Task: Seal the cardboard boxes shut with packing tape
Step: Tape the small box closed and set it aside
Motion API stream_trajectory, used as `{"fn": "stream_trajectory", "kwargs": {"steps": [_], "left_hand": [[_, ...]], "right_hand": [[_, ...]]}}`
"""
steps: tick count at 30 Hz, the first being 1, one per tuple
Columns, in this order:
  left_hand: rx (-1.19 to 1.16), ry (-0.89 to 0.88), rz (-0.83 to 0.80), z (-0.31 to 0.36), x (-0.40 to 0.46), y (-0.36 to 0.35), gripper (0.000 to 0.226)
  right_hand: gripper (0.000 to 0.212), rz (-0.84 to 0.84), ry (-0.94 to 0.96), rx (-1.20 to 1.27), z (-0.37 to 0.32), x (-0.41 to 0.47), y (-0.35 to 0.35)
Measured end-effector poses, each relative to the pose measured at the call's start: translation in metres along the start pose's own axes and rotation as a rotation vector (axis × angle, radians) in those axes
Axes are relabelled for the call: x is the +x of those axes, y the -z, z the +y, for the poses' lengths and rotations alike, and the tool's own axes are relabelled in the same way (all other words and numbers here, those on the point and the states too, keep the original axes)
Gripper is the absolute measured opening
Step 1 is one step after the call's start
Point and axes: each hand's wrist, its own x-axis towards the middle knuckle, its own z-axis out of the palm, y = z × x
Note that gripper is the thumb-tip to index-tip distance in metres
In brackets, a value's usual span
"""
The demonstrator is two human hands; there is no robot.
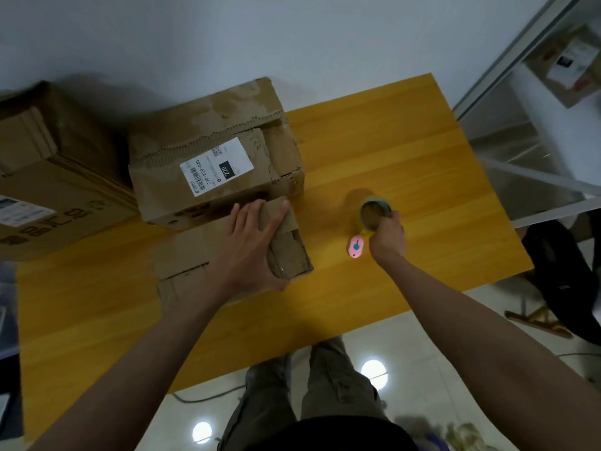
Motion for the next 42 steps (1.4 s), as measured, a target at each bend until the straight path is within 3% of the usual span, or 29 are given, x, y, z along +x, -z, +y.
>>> {"fn": "stream_trajectory", "kwargs": {"steps": [8,11,16,19,25,33,39,42], "left_hand": [[-0.005,0.040,-0.073,0.003,-0.008,-0.001,0.143],[-0.167,0.110,-0.066,0.013,-0.005,0.022,0.140],[-0.564,0.192,0.298,0.031,0.005,0.091,0.077],[-0.633,0.249,0.517,0.030,0.006,0.128,0.035],[-0.652,0.347,0.593,0.018,-0.008,0.164,0.003],[-0.658,0.420,0.492,0.004,-0.022,0.177,0.005],[-0.642,0.454,0.326,-0.004,-0.030,0.190,0.014],[-0.574,0.491,0.232,-0.004,-0.029,0.195,0.018]], "right_hand": [[0.028,0.065,0.198,0.319,-0.011,-0.007,0.033],[0.027,0.112,0.312,0.456,-0.037,-0.033,0.058],[0.007,0.107,0.572,0.645,-0.090,-0.095,0.101],[0.023,0.077,0.674,0.743,-0.119,-0.126,0.122],[0.007,0.067,0.847,0.723,-0.150,-0.153,0.138],[0.010,0.220,0.986,0.569,-0.162,-0.165,0.132],[0.012,0.007,1.129,0.496,-0.162,-0.179,0.121],[0.020,0.072,1.140,0.263,-0.162,-0.181,0.109]]}}
